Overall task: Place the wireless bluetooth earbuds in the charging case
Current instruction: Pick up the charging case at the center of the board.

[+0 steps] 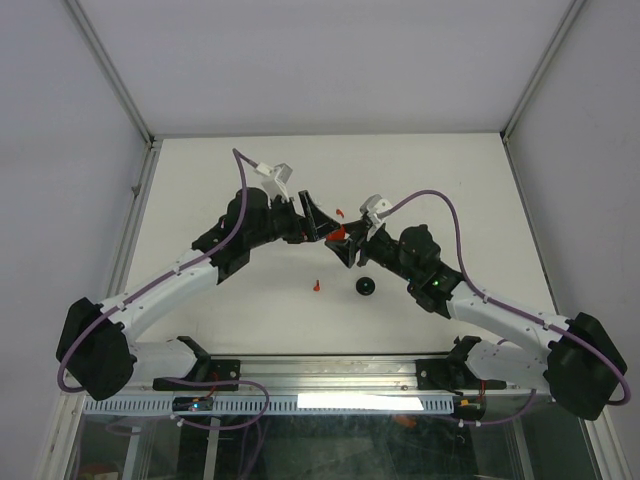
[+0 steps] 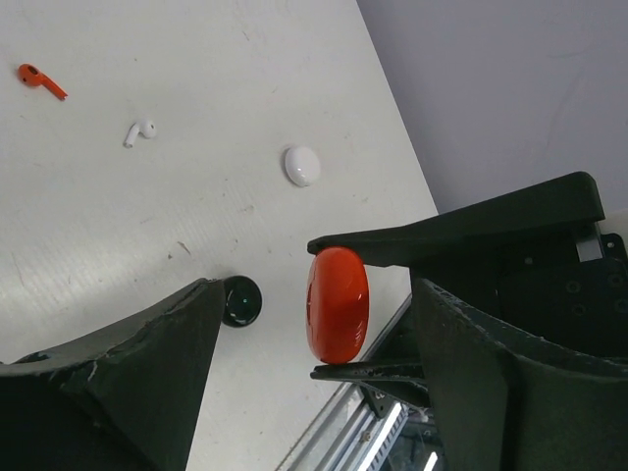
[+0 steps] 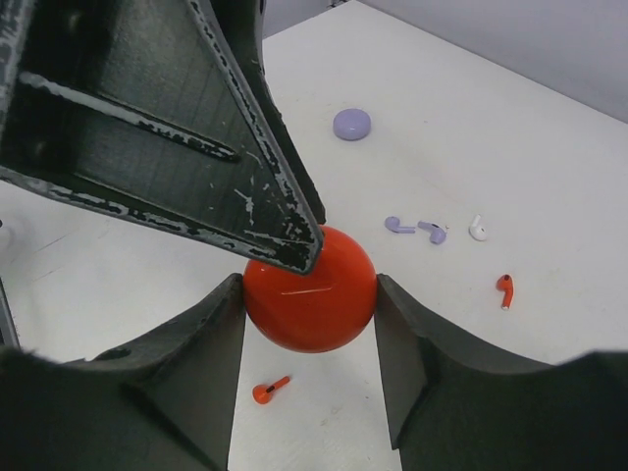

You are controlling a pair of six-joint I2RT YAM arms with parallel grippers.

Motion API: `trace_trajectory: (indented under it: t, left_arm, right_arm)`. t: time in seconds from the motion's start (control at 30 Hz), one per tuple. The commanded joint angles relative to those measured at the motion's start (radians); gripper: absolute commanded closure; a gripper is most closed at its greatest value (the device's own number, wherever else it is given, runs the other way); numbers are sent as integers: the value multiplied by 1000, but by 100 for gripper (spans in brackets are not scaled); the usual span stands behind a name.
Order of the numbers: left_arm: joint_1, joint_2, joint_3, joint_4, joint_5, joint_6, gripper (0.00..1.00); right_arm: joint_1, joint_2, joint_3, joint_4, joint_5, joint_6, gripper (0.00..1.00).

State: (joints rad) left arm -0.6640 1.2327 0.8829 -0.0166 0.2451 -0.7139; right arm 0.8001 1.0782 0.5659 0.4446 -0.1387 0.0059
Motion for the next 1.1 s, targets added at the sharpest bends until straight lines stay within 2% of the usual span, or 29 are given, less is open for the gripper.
trace_trajectory:
  t: [0.0, 0.37, 0.67, 0.77, 0.93, 1.07]
  left_arm:
    - [-5, -2, -5, 92, 39, -42, 23]
    - [-4, -5, -55, 160, 99, -90, 42]
    - [-5, 1, -69, 202, 148, -93, 71]
    - [-4, -6, -66, 197, 141, -61, 83]
    - [6, -29, -21, 118, 127, 69, 93]
    - [28, -55, 14, 53, 172, 198, 99]
  right_arm:
    - [12, -25, 2, 97, -3, -11, 55]
    - [14, -25, -9, 117, 11, -11, 55]
    - [14, -19, -10, 127, 12, -9, 55]
    - [14, -20, -3, 99, -6, -9, 50]
    - [7, -47, 27, -18, -8, -10, 49]
    - [-25, -72, 71, -143, -8, -10, 49]
